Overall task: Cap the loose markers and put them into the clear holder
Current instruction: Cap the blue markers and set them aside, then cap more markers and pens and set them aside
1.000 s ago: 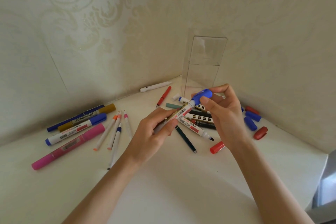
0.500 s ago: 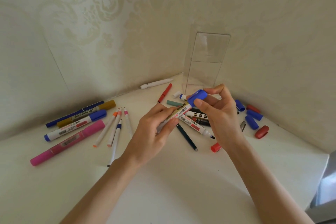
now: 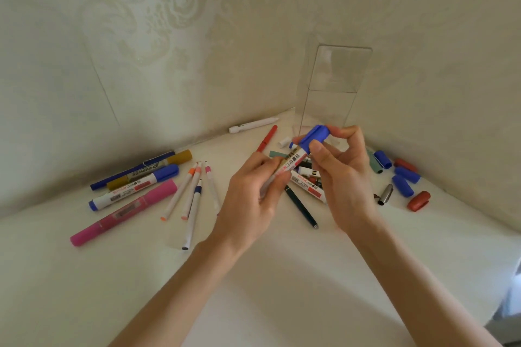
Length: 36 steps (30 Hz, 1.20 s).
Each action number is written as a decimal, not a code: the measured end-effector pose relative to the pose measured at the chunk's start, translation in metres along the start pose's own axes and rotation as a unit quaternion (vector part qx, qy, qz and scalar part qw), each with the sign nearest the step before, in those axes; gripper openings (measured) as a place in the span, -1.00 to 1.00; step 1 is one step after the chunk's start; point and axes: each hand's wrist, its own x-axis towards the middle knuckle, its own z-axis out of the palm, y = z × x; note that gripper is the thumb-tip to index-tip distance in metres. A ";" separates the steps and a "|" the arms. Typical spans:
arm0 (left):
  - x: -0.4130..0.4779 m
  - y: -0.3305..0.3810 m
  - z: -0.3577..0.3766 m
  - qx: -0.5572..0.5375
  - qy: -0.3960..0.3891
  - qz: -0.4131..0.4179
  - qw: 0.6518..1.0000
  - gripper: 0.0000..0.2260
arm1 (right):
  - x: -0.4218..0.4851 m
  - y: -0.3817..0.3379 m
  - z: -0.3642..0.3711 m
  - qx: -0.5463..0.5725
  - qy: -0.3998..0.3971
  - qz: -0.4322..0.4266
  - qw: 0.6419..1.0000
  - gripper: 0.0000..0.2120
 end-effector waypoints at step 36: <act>0.044 -0.014 0.057 0.260 -0.262 0.076 0.926 -0.75 | 0.036 0.008 -0.160 -0.499 0.210 0.055 0.839 -0.72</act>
